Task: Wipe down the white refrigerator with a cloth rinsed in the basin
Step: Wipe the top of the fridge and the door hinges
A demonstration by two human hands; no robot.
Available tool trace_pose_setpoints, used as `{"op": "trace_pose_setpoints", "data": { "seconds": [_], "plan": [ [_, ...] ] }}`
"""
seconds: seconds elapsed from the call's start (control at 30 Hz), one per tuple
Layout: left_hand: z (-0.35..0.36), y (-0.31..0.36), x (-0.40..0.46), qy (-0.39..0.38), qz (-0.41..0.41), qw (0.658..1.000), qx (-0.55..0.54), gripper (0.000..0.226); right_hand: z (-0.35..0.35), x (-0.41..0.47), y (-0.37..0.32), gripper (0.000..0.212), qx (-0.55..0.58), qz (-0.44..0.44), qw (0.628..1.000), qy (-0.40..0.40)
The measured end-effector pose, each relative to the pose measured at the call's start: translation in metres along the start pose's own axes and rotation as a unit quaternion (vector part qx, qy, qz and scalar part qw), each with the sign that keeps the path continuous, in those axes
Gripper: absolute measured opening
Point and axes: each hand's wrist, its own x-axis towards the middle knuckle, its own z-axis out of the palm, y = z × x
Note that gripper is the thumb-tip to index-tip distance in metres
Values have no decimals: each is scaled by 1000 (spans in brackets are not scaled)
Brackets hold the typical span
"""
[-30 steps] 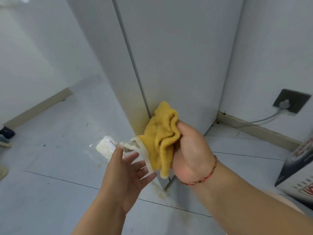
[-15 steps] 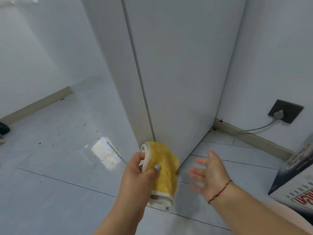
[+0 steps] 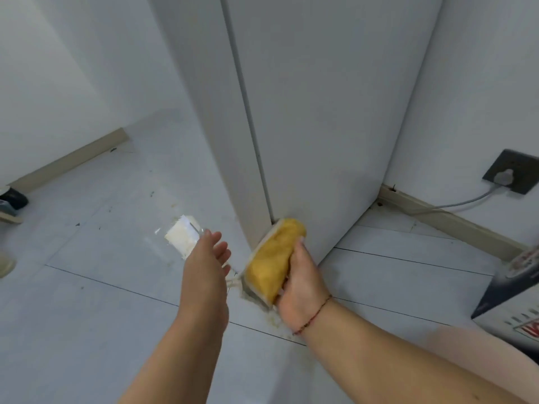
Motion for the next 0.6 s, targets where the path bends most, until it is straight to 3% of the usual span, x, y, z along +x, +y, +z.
{"op": "trace_pose_setpoints", "data": {
  "seconds": [0.03,0.13,0.17,0.33,0.47,0.6],
  "plan": [
    [0,2,2,-13,-2,1000,1,38,19,4,3,67,-26,-17,1000,0],
    [0,5,4,-54,-8,998,10,54,51,34,25,121,-65,-55,995,52],
    [1,6,6,-60,-8,998,13,58,50,47,32,127,-56,-59,994,75],
    [4,8,5,-59,-5,998,6,62,7,89,50,80,36,97,986,127],
    [3,6,14,-54,-2,999,1,69,-35,133,61,82,142,160,973,89],
    [1,2,21,-59,5,998,2,75,-67,163,75,68,197,184,958,96]
  ]
}}
